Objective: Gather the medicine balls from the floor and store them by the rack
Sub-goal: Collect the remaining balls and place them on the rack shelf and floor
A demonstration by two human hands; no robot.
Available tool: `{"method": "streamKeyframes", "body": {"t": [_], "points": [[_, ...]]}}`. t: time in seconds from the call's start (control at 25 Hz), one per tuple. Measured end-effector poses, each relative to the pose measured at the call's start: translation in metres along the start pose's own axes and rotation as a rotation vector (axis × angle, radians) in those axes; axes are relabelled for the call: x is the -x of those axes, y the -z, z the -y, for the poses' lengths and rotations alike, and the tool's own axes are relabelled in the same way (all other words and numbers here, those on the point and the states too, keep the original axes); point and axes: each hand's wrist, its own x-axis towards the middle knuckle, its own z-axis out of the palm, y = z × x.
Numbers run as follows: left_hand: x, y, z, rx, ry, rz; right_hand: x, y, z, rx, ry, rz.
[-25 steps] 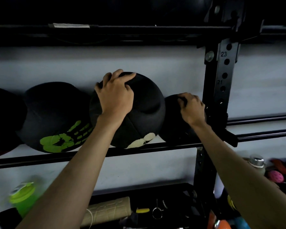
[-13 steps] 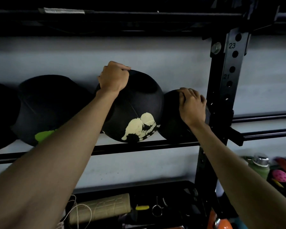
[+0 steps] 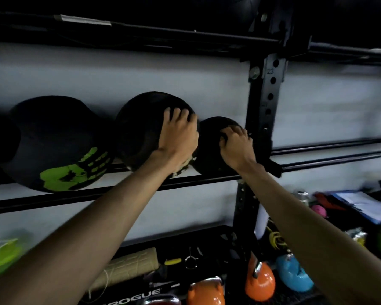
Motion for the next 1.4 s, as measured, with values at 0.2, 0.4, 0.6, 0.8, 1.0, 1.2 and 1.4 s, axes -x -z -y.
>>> {"method": "streamKeyframes", "body": {"t": [0.2,0.4,0.6,0.8,1.0,1.2,1.4], "points": [[0.035,-0.024,-0.096,0.174,-0.235,0.035,0.095,0.039,-0.059,0.233,-0.099,0.118],[0.095,-0.039,-0.230,0.465,-0.319,0.566,0.222,0.079,-0.151,0.391,-0.331,0.415],[0.161,-0.051,-0.387,0.504,-0.548,0.796,0.330,0.125,-0.239,0.343,-0.595,0.606],[0.211,-0.053,-0.527,0.537,-0.689,1.024,0.423,0.152,-0.333,0.366,-0.711,0.763],[0.250,-0.049,-0.636,0.592,-0.781,1.196,0.503,0.172,-0.422,0.319,-0.855,0.924],[0.281,-0.064,-0.715,0.571,-0.849,1.338,0.562,0.179,-0.482,0.252,-0.998,1.026],[0.277,-0.099,-0.802,0.546,-0.930,1.410,0.581,0.189,-0.560,0.196,-1.104,1.064]]}}
